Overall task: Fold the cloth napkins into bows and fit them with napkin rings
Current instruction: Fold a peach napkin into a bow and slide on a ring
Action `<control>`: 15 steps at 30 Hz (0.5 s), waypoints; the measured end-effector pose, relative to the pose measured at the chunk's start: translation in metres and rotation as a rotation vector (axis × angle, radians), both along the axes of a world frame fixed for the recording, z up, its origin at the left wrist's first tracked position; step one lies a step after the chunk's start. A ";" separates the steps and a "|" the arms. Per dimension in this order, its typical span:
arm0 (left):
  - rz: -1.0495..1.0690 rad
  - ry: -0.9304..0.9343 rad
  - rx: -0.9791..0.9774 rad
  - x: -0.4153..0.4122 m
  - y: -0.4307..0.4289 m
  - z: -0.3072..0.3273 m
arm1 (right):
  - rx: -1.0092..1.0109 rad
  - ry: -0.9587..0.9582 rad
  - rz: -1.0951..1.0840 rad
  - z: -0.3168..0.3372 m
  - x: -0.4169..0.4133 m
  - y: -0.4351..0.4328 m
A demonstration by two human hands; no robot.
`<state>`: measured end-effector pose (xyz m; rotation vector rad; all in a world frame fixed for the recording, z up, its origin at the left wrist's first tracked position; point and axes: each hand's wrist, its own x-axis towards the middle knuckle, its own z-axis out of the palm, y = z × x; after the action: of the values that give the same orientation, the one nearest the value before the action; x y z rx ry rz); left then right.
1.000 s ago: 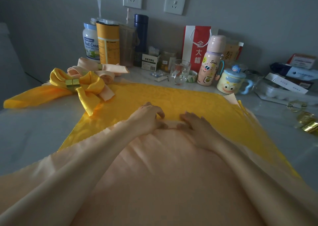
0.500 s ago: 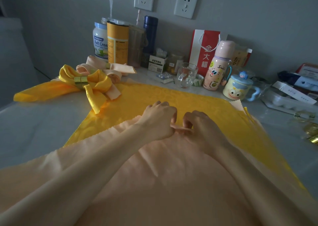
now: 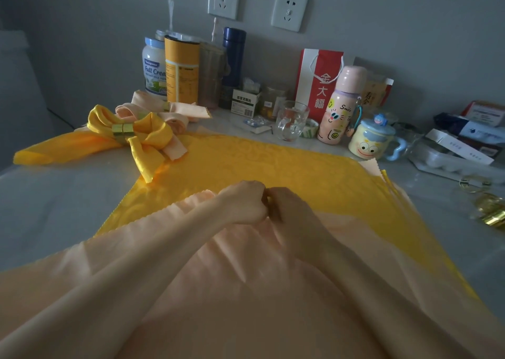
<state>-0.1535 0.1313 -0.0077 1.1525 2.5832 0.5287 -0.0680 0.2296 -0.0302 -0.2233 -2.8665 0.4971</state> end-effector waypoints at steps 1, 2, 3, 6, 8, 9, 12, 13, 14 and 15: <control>0.000 -0.037 0.000 -0.002 -0.002 0.002 | 0.048 -0.046 -0.010 -0.006 -0.001 -0.003; 0.000 -0.086 0.012 -0.004 -0.004 0.004 | 0.133 -0.093 -0.033 -0.010 -0.001 -0.001; 0.004 -0.136 0.032 -0.006 -0.006 0.007 | 0.209 -0.157 -0.061 -0.012 -0.002 0.003; 0.018 -0.141 0.043 -0.007 -0.012 0.010 | 0.169 -0.307 -0.086 -0.007 -0.001 0.018; 0.006 -0.060 0.029 -0.004 -0.012 0.009 | 0.144 -0.370 -0.091 -0.002 -0.001 0.026; 0.002 -0.038 0.026 -0.002 -0.012 0.009 | 0.142 -0.387 -0.101 -0.001 0.000 0.029; 0.020 0.003 0.025 0.000 -0.013 0.008 | 0.144 -0.389 -0.127 0.001 0.003 0.041; 0.026 0.028 0.008 -0.001 -0.013 0.007 | 0.135 -0.375 -0.130 0.001 0.004 0.045; 0.030 0.060 -0.021 -0.001 -0.014 0.006 | 0.111 -0.357 -0.133 0.001 0.005 0.050; 0.030 0.094 -0.049 -0.002 -0.014 0.005 | 0.081 -0.335 -0.128 0.001 0.006 0.054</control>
<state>-0.1552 0.1173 -0.0026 1.1498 2.6808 0.4253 -0.0620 0.2832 -0.0289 -0.5173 -3.1584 0.3459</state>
